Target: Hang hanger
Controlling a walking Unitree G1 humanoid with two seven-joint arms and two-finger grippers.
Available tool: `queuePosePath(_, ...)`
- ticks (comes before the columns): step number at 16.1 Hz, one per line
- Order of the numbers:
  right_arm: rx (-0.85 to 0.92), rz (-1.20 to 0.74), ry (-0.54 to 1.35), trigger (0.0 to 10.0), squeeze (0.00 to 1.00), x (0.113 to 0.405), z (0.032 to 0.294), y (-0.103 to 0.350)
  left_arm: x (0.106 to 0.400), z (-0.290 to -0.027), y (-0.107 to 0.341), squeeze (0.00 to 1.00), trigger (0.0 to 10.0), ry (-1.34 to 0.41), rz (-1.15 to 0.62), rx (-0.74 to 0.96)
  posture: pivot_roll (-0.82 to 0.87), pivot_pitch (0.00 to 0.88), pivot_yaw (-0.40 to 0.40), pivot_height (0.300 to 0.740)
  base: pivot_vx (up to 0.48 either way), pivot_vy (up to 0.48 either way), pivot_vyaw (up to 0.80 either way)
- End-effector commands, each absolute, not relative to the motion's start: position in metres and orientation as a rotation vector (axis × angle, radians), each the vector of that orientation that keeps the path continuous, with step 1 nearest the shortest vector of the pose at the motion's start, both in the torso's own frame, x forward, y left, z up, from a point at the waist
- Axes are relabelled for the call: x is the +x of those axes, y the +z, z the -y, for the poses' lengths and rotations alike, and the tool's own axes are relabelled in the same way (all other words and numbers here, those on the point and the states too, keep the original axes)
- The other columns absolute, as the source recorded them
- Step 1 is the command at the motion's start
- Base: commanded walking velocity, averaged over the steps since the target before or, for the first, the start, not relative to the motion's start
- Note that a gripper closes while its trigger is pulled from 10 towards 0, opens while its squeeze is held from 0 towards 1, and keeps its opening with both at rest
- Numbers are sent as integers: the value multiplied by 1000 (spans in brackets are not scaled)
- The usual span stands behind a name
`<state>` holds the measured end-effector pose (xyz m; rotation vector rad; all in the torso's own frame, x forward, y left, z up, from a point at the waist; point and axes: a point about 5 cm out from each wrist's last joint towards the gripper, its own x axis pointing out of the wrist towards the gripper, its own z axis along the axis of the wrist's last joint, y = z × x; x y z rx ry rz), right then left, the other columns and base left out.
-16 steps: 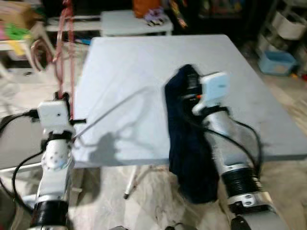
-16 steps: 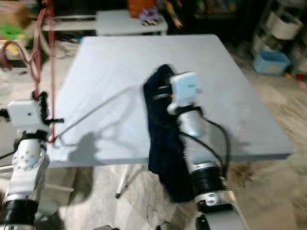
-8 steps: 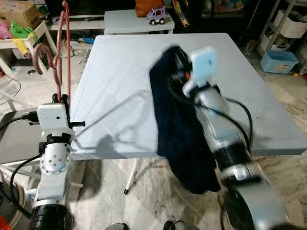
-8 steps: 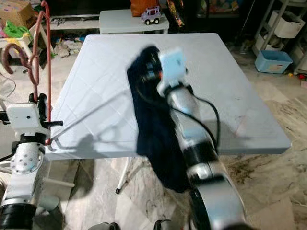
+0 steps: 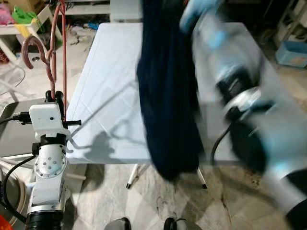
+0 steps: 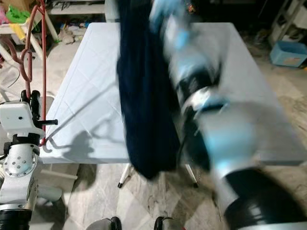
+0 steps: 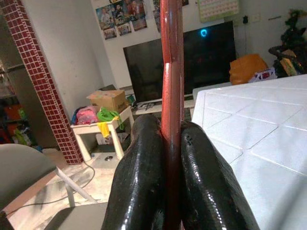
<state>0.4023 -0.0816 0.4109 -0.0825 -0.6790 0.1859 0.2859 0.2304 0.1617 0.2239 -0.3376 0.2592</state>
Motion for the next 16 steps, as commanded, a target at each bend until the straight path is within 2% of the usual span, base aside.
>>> queuePosePath(1,-46,720,140,10000,0,399,88,422,280,-234,126,0,10000,269,156,226,21,197,-52,740,0,0,0)
queuePosePath(2,-39,771,105,10000,0,395,97,439,279,-235,126,0,10000,271,156,228,24,197,-52,740,0,0,0)
queuePosePath(4,-62,735,172,10000,0,400,94,421,278,-233,125,0,10000,269,149,227,20,193,-52,740,0,0,0)
queuePosePath(7,-212,557,376,10000,0,411,75,341,281,-227,122,0,10000,245,136,215,11,190,-47,740,0,0,0)
queuePosePath(10,-341,389,577,10000,0,407,84,265,286,-221,118,0,10000,188,116,200,-29,178,-33,740,0,0,0)
queuePosePath(11,-349,318,623,10000,1000,405,91,246,289,-218,116,0,10000,160,107,194,-39,173,-27,740,0,0,0)
queuePosePath(12,-339,249,664,10000,1000,403,97,231,292,-214,114,0,10000,136,98,189,-49,167,-22,740,0,0,0)
queuePosePath(14,-490,100,792,10000,1000,389,109,187,299,-206,113,0,10000,86,90,192,-79,149,-9,740,0,0,0)
queuePosePath(16,-528,56,820,10000,1000,379,124,170,301,-204,113,0,10000,72,90,197,-101,142,-1,740,0,0,0)
